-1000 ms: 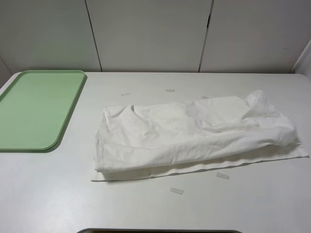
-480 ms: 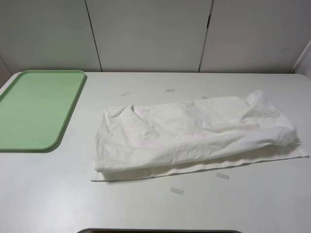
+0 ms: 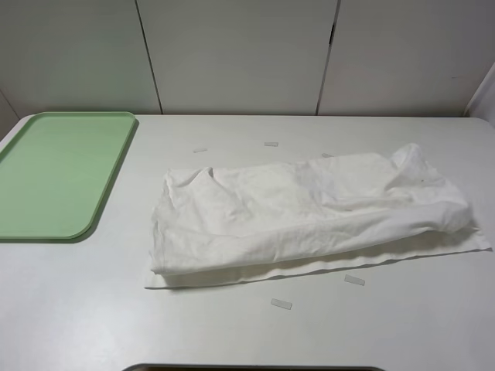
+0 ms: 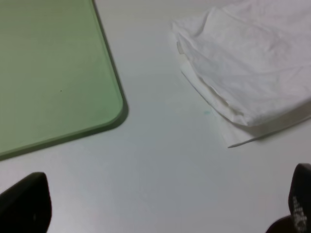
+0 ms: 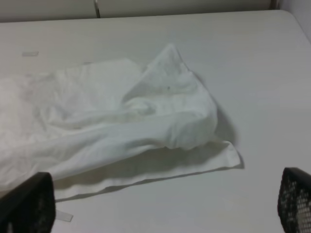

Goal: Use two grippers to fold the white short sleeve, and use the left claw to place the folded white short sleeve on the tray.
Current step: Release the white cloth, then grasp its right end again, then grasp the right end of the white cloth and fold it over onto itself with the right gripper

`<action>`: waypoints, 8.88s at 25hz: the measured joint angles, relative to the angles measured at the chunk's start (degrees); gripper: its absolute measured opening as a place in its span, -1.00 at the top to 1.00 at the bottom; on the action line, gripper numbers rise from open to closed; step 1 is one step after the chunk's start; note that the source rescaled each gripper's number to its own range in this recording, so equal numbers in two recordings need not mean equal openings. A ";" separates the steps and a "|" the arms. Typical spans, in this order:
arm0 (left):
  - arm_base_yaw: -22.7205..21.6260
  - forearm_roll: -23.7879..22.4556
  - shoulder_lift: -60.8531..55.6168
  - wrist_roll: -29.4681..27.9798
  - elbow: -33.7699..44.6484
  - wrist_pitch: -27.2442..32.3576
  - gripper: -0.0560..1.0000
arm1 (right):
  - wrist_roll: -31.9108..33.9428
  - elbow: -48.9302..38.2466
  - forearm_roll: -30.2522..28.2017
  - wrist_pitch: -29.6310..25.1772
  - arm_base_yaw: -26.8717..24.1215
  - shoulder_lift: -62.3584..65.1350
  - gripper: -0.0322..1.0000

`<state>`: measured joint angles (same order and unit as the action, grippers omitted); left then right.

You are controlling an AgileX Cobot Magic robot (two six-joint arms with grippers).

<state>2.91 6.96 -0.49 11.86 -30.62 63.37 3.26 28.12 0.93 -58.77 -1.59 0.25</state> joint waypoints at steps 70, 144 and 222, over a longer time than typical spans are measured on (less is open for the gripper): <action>0.00 -0.04 0.00 0.00 0.00 -0.04 -0.95 | -16.23 36.74 -2.18 24.35 -7.99 -118.31 -1.00; 0.00 -0.04 0.00 0.00 0.00 -0.09 -0.95 | -35.39 45.24 12.52 15.29 -12.61 -120.44 0.92; 0.00 -0.04 0.00 0.03 0.00 -0.09 -0.95 | 14.56 39.98 -23.24 10.60 21.17 -102.03 -1.00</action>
<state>2.91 6.92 -0.49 11.89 -30.62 63.28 17.82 68.10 -22.31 -48.17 19.59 -101.77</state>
